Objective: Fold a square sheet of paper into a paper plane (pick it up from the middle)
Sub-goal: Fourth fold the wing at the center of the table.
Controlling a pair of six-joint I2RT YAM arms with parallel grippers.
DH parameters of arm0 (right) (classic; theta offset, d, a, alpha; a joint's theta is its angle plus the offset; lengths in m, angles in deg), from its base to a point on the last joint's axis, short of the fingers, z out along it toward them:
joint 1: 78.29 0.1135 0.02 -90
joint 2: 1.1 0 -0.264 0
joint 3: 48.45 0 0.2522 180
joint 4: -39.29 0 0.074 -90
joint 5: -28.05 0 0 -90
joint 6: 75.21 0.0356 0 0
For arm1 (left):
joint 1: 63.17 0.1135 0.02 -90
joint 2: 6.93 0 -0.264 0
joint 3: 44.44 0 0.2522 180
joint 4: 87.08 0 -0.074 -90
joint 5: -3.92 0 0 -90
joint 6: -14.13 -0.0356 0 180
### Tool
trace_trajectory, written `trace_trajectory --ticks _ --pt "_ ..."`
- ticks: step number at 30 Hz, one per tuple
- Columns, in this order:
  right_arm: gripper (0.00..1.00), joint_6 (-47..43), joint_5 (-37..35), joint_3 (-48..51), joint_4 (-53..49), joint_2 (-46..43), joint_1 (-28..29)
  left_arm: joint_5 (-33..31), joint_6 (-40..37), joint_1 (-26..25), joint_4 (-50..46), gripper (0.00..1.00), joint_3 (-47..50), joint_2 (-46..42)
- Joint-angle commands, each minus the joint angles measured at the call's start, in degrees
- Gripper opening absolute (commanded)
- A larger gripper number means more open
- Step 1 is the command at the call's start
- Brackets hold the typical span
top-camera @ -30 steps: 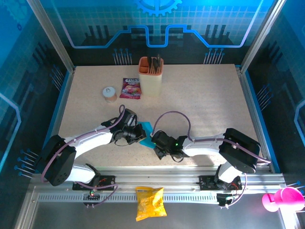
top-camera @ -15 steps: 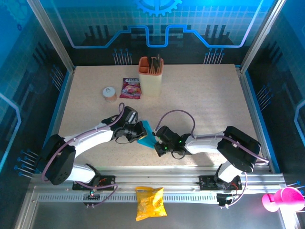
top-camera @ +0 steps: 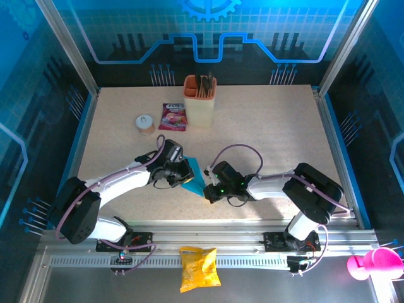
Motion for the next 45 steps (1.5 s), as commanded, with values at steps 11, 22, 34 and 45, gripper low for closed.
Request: trace_trajectory --ticks 11,22,34,45 --pt "0.00 2.69 5.18 3.97 -4.67 5.88 -1.78 -3.03 -4.65 0.56 -1.22 0.17 -5.63 1.63" --pt "0.00 4.59 8.26 4.41 -3.66 8.48 -3.44 -10.11 -10.03 0.82 -0.16 0.32 3.22 -7.83" --pt "0.00 6.84 11.64 5.43 -1.00 12.29 -5.03 -2.35 -14.55 -1.26 13.26 0.00 11.89 -7.43" --pt "0.00 7.23 12.21 5.03 -1.63 13.85 -5.11 2.71 -15.90 -3.57 21.94 0.00 10.02 0.82"
